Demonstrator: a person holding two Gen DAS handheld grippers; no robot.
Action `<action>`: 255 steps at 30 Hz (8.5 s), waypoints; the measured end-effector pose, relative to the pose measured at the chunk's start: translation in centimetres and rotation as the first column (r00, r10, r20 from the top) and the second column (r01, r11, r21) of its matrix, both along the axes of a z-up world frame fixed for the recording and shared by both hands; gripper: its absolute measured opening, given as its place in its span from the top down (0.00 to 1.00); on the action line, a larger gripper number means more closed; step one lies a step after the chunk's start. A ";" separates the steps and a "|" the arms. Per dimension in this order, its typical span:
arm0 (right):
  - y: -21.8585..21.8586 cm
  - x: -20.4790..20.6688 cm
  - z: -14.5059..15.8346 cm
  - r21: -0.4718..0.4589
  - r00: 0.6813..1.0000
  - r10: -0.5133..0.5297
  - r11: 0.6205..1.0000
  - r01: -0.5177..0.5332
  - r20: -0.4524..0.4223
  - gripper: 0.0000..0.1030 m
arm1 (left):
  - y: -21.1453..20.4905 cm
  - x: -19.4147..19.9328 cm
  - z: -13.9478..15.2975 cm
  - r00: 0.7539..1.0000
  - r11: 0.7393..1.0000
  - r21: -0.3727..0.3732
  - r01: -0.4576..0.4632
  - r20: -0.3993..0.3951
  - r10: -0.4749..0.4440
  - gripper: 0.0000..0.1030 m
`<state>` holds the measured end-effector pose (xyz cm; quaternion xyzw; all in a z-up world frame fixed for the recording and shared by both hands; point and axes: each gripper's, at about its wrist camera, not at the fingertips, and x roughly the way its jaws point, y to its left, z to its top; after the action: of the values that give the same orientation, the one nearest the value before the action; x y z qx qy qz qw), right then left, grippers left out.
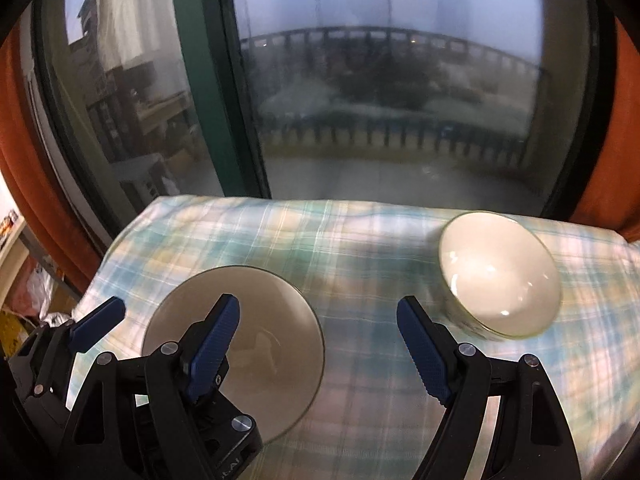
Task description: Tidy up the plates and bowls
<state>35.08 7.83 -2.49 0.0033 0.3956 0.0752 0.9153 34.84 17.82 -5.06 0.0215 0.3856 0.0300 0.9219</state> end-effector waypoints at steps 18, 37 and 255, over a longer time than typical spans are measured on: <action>0.9 1.1 -3.1 -0.027 0.997 0.061 0.998 -0.063 -0.052 0.79 | 0.4 0.6 -2.8 0.998 0.999 -0.018 -0.046 -0.039 0.045 0.66; -1.6 -2.2 -1.2 -0.056 0.998 0.041 0.997 -0.043 -0.041 0.79 | -2.1 -2.6 -1.2 1.000 0.999 -0.045 -0.005 -0.019 0.004 0.66; -19.0 5.9 -4.2 -0.032 0.996 -0.094 0.995 0.094 0.009 0.79 | -19.8 3.6 -1.0 0.996 0.996 -0.006 0.090 0.023 -0.090 0.72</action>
<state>40.96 -11.18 -6.65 0.0066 0.3929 0.0256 0.9192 38.49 -2.02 -6.02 0.0354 0.3738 -0.0126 0.9268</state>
